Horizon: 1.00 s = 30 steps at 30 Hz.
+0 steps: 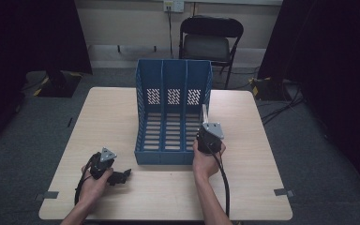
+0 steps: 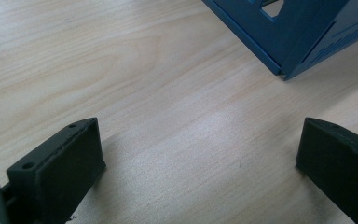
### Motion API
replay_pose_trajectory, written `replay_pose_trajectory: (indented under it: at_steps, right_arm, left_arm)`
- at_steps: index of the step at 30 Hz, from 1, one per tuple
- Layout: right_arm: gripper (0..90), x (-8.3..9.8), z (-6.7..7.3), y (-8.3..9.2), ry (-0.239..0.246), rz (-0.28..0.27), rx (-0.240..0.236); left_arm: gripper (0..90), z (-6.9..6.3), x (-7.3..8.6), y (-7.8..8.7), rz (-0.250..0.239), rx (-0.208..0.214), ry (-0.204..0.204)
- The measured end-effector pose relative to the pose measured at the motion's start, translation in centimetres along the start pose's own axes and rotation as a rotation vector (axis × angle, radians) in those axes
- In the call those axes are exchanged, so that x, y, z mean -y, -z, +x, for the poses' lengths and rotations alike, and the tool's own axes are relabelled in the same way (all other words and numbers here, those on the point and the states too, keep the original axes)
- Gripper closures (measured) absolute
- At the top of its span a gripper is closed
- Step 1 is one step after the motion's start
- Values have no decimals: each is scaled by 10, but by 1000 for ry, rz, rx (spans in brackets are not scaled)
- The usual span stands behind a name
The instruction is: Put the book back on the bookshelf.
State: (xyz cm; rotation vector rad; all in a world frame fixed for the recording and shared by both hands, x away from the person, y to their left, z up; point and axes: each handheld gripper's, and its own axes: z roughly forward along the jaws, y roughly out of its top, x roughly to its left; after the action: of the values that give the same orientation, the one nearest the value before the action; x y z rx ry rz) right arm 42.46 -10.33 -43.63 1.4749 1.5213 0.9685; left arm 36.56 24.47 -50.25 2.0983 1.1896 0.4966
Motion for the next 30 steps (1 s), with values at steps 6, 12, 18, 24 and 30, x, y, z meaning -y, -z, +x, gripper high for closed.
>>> replay_pose_trajectory:
  at_steps: [6, 12, 18, 24, 30]
  right_arm:
    - [730, -1, -1, 0, 8, 2, -3]
    - [679, -2, -3, 0, 5, 3, -13]
    - [607, -7, -5, 1, -8, -10, -37]
    - [521, -8, -9, -1, -34, 17, -75]
    - [478, -8, -10, -4, -39, 51, -112]
  left_arm:
    - [0, 0, 0, 0, 0, 1, 1]
    - [0, 0, 0, 0, 1, 1, 0]
    - [0, 0, 0, 0, 1, 1, 0]
    - [0, 0, 0, 0, 0, 1, 1]
    - [0, 0, 0, 0, 1, 1, 0]
